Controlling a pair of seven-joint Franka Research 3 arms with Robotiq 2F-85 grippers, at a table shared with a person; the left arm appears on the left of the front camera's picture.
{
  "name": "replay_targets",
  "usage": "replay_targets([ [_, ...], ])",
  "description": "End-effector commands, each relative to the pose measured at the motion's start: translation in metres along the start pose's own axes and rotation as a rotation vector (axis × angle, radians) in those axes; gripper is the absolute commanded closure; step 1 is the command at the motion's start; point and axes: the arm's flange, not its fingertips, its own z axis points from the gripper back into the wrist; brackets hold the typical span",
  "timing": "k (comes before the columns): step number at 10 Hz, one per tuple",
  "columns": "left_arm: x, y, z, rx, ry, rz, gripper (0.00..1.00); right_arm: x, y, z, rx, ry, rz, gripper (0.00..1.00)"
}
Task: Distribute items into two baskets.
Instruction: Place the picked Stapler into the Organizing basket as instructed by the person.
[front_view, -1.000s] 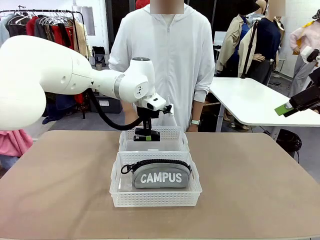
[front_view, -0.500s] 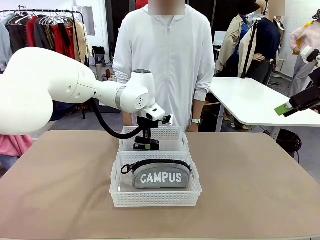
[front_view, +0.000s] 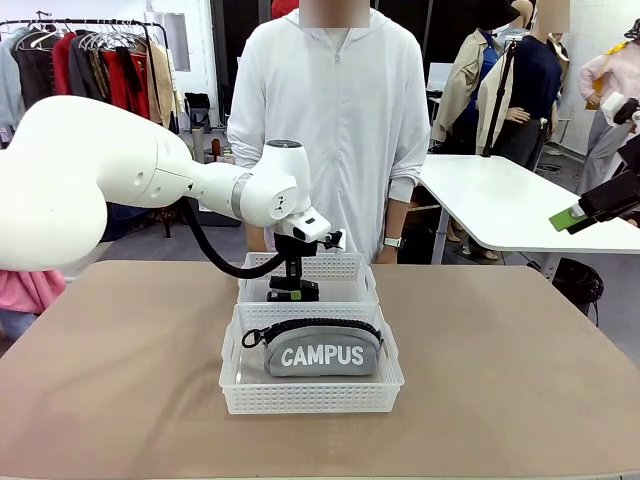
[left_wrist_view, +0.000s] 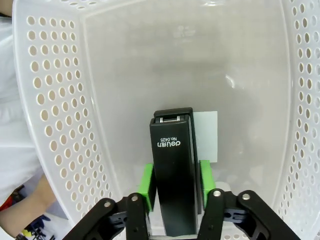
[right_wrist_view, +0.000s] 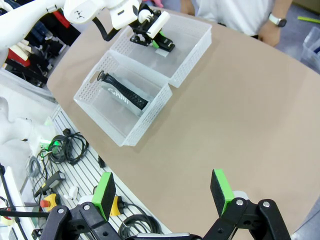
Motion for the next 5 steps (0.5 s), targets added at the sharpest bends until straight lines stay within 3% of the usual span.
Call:
replay_targets([
  [1,-0.001,0.005,0.012,0.005,0.010,0.002,0.14,0.000,0.001,-0.001,0.010,-0.020,0.010,0.00],
  [2,-0.001,0.005,0.015,0.002,0.008,0.012,0.00,0.000,0.001,-0.001,0.010,-0.020,0.010,0.00],
  [5,-0.003,0.005,0.039,-0.007,-0.011,0.089,0.00,0.000,0.001,-0.001,0.010,-0.020,0.010,0.00],
])
